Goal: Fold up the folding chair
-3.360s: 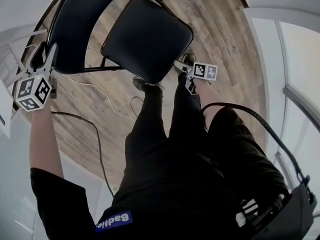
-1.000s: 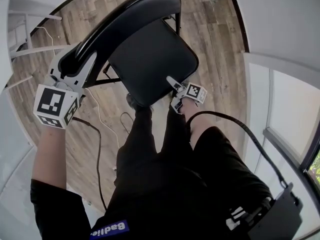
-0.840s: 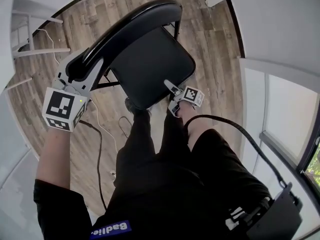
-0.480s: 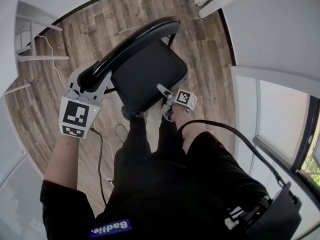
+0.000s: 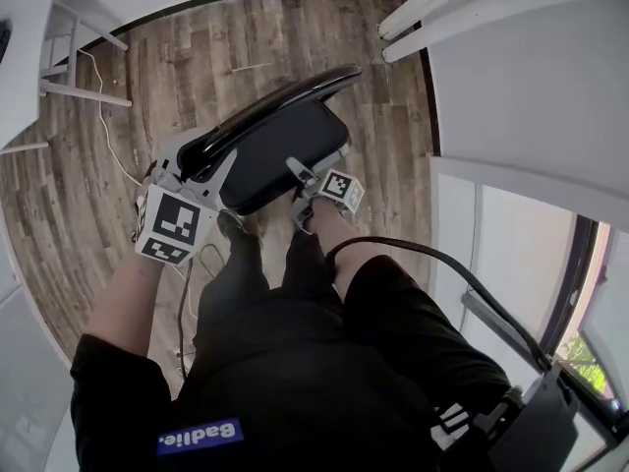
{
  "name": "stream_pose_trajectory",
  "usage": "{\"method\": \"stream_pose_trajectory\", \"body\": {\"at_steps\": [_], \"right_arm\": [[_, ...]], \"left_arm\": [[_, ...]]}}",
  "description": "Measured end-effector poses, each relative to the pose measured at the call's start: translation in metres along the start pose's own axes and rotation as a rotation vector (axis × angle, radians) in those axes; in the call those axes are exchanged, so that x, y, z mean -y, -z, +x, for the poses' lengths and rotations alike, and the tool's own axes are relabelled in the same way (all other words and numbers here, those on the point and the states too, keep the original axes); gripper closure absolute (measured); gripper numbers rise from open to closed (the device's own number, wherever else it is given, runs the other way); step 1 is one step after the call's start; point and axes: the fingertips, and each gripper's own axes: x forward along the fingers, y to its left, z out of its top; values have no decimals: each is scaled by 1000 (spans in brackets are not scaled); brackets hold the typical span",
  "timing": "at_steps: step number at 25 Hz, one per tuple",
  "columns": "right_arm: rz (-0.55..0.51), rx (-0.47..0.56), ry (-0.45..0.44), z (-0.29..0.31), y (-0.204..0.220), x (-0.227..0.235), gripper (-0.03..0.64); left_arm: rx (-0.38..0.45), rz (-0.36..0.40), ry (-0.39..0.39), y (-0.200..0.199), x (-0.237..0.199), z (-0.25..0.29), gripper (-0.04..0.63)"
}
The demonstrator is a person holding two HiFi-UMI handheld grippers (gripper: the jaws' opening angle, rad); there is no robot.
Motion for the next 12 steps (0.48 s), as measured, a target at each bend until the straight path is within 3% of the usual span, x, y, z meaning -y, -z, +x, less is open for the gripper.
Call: {"method": "stream_pose_trajectory", "body": {"at_steps": [7, 12], "right_arm": [[-19, 17, 1, 20, -9, -58, 393], [-28, 26, -17, 43, -17, -101, 399]], "left_arm": [[-18, 15, 33, -10, 19, -15, 468], [-23, 50, 14, -13, 35, -21, 474]]}}
